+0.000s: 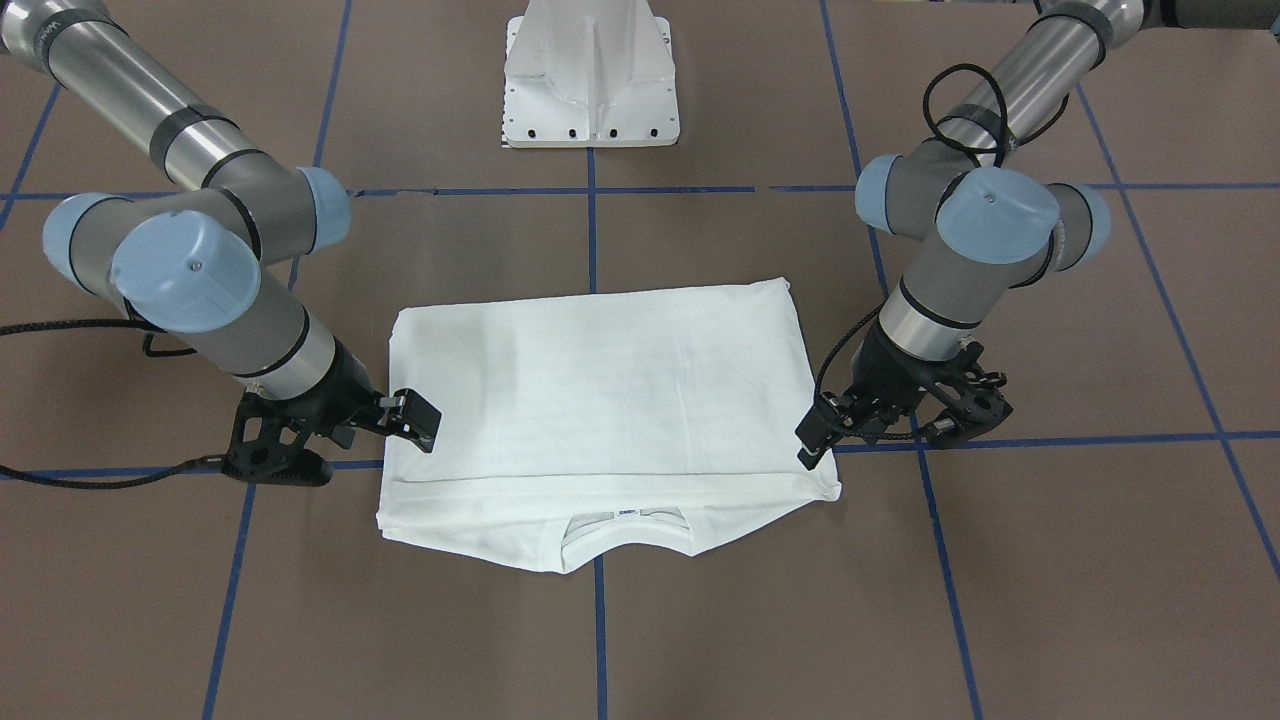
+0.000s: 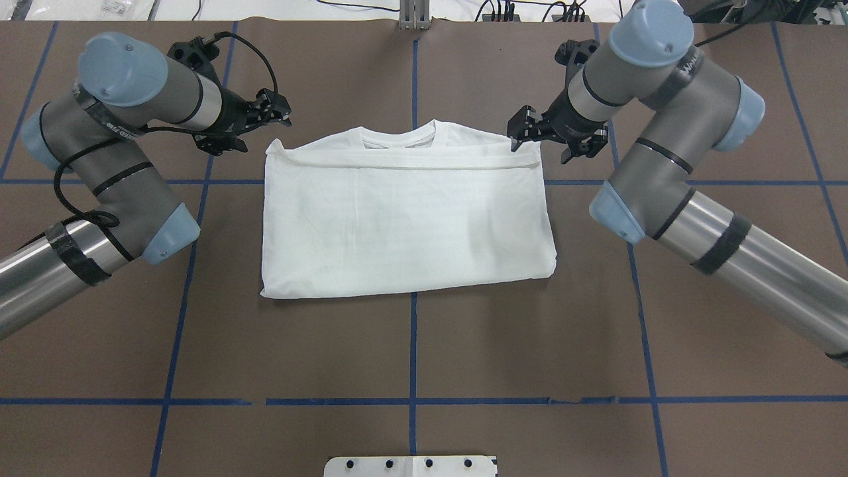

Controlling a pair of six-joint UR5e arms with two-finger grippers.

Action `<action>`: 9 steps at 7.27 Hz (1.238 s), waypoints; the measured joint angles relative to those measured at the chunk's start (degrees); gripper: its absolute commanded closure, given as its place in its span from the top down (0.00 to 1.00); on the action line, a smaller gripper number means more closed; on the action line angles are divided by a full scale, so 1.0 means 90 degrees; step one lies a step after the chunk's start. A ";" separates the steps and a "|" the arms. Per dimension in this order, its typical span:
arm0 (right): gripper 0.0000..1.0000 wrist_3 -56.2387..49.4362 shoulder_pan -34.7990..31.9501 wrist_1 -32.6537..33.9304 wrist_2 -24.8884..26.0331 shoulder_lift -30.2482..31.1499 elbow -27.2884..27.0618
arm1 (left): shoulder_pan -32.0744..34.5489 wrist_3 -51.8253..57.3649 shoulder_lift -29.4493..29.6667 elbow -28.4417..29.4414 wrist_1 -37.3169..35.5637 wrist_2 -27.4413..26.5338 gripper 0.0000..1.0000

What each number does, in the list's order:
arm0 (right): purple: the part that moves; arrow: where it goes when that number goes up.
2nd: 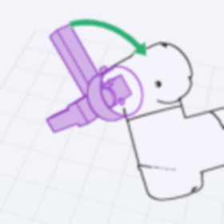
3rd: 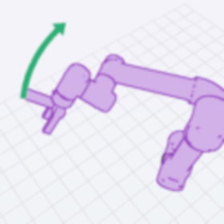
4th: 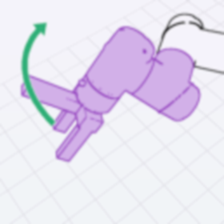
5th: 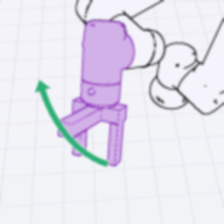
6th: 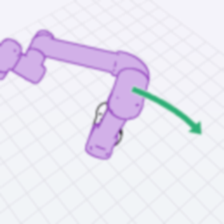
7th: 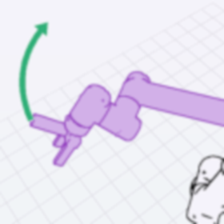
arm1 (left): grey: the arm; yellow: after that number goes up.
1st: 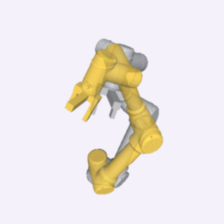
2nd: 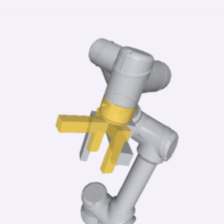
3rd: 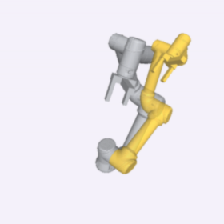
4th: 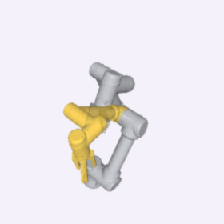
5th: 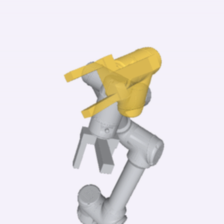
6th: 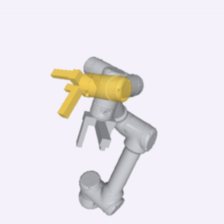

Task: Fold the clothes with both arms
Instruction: 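Move the right gripper to the folded shirt's side edge and grasp it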

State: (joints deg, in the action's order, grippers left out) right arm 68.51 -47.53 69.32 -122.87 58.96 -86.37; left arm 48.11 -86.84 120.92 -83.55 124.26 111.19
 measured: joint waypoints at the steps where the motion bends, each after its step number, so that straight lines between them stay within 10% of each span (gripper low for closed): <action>1: 1.00 0.0241 0.0287 -0.0020 0.0166 0.0533 -0.0629 | 0.0000 -0.0014 -0.0031 -0.0143 -0.0013 0.0000 1.00; 6: 1.00 0.0859 0.1404 0.0003 0.1072 0.1354 -0.1305 | -0.0003 -0.0039 -0.0039 -0.0418 -0.0028 -0.0001 1.00; 7: 0.82 0.0863 0.1484 0.0011 0.1081 0.1363 -0.1297 | -0.0003 -0.0039 -0.0042 -0.0439 -0.0028 -0.0001 1.00; 8: 0.15 0.0864 0.1557 0.0018 0.1079 0.1366 -0.1298 | -0.0003 -0.0039 -0.0051 -0.0457 -0.0028 -0.0003 1.00; 9: 0.00 0.0863 0.1596 0.0021 0.1054 0.1371 -0.1307 | -0.0003 -0.0039 -0.0059 -0.0485 -0.0028 -0.0007 1.00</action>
State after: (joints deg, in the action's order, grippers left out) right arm 76.27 -33.17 69.51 -113.38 71.30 -98.14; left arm 48.08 -87.19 120.39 -87.91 124.01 111.12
